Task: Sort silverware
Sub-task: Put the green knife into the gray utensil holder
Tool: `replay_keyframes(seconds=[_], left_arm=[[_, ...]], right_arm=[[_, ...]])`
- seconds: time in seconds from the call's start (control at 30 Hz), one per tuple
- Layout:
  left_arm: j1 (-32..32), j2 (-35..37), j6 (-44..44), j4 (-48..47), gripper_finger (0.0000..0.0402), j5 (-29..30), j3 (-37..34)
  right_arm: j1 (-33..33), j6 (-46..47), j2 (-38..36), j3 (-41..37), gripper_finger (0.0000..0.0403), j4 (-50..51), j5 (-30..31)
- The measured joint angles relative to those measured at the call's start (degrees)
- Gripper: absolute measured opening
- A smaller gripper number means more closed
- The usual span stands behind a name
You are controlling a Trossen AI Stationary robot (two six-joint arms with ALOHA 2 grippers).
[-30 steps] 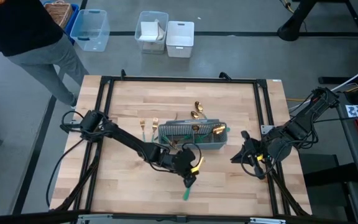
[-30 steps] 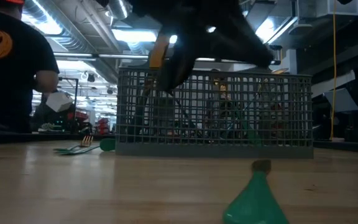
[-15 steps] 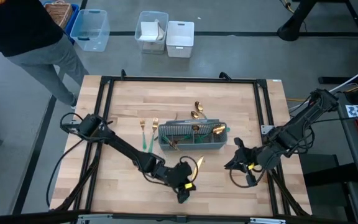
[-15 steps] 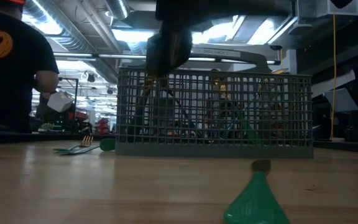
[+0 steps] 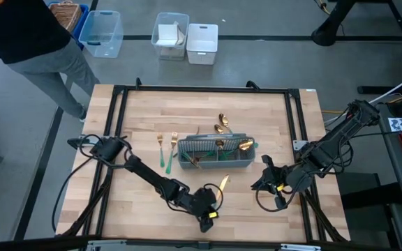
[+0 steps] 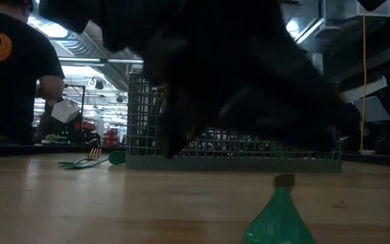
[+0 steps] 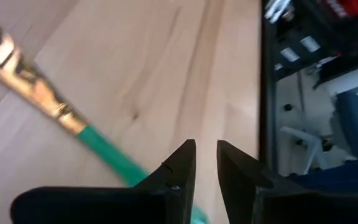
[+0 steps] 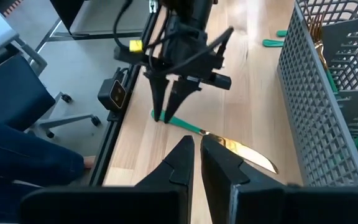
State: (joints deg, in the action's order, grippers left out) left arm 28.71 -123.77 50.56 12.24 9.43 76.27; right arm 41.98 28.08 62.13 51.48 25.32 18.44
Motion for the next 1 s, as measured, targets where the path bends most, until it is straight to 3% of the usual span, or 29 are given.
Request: replay_keyframes(seconds=[0.4,0.63,0.77,1.0], left_arm=[[0.13,-0.25,4.31,-10.84,0.0058,-0.13,0.17],[0.09,1.29,8.82,-17.12,0.0058,-7.20,0.22],[0.78,3.98,9.47,-26.29,0.0058,-9.65,0.17],[2.31,10.45,10.41,-50.47,0.0058,-9.44,-0.20]], right_arm=[[0.00,0.11,0.00,0.00,0.0033,0.02,-0.05],[0.02,0.11,0.00,0.00,0.0033,0.15,-0.07],[0.00,0.11,-0.02,0.00,0.0033,0.18,-0.09],[0.01,0.11,-0.02,0.00,0.0033,0.22,-0.18]])
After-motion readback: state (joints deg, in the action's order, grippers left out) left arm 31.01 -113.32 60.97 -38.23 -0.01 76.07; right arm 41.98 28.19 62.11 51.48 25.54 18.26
